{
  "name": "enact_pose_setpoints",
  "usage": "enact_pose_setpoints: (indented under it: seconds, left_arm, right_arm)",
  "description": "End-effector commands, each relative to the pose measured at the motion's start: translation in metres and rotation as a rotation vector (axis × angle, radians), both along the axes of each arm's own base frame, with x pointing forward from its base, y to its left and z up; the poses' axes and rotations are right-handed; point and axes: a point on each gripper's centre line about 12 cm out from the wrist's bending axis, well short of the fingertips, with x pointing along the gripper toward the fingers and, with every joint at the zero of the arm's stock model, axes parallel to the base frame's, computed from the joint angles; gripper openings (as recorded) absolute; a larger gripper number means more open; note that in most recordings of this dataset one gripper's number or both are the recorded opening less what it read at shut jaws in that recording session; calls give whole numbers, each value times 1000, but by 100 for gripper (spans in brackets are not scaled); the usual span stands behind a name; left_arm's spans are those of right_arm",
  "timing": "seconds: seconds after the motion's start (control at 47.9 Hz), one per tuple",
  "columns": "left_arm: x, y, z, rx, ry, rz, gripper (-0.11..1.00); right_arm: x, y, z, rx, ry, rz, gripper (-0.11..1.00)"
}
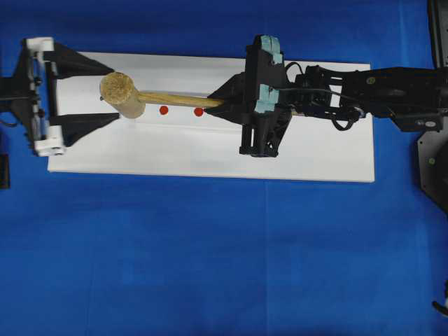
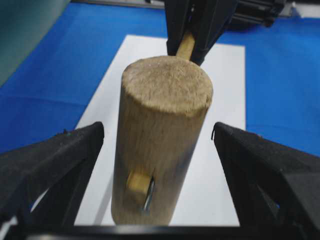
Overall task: Hit the mark with a hammer.
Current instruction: 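Close the left gripper around the mallet head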
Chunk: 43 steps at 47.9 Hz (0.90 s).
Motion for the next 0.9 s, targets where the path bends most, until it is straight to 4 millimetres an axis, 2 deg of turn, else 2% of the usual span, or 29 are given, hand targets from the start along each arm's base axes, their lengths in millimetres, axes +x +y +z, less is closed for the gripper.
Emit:
enact_pose_setpoints:
  seconds: [0.0, 0.167, 0.48, 0.543, 0.689, 0.877]
  left_arm:
    - [15, 3, 9, 10, -23, 2, 94]
    - [28, 5, 8, 11, -12, 1, 94]
    - [27, 4, 8, 26, -8, -6, 92]
    - [27, 2, 8, 25, -5, -12, 86]
    - [27, 0, 6, 23, 4, -19, 48]
    - [28, -3, 6, 17, 3, -30, 47]
  right_arm:
    - [5, -1, 19, -9, -62, -3, 2]
    - [5, 0, 19, -9, -60, -2, 2]
    - [5, 0, 19, -9, -60, -2, 2]
    - [5, 0, 19, -9, -60, -2, 2]
    - [5, 0, 19, -9, -60, -2, 2]
    - [5, 0, 18, -8, -56, -1, 2]
